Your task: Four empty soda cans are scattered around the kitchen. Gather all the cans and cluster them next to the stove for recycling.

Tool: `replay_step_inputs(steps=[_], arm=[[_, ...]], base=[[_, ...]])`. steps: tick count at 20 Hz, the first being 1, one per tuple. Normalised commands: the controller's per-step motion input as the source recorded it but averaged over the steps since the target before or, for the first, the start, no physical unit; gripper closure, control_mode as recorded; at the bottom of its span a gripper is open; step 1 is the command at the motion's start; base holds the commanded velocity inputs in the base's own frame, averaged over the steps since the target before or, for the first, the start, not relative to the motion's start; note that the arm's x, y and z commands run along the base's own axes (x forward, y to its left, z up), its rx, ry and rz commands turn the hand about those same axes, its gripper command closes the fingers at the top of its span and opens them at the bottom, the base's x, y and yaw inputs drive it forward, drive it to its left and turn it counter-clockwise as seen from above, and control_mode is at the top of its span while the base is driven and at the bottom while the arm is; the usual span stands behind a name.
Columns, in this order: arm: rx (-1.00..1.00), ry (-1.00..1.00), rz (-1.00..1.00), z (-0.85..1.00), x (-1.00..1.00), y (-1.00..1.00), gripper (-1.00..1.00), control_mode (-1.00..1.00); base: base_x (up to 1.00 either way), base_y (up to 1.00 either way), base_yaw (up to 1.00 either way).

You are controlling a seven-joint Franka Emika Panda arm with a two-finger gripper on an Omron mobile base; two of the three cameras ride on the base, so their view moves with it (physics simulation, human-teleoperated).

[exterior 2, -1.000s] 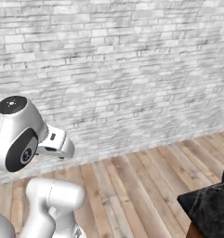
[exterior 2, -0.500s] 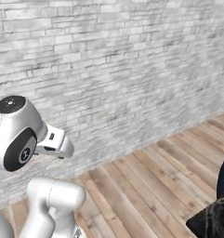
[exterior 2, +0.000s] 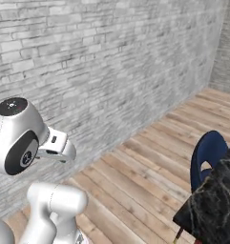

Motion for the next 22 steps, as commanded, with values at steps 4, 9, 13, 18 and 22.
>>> replay_step_inputs(steps=[4,9,13,18,22], arm=[[0.0,0.0,0.0,0.0,0.0,0.0,-1.0,1.0],[0.0,0.0,0.0,0.0,0.0,0.0,-1.0,1.0],[0.0,0.0,0.0,0.0,0.0,0.0,-1.0,1.0],[0.0,0.0,0.0,0.0,0.0,0.0,-1.0,1.0],[0.0,0.0,0.0,0.0,0.0,0.0,-1.0,1.0]], base=[[0.67,0.0,-0.45],[0.99,0.09,-0.38],[1.0,0.18,-0.36],[1.0,0.42,-0.35],[1.0,0.41,-0.33]])
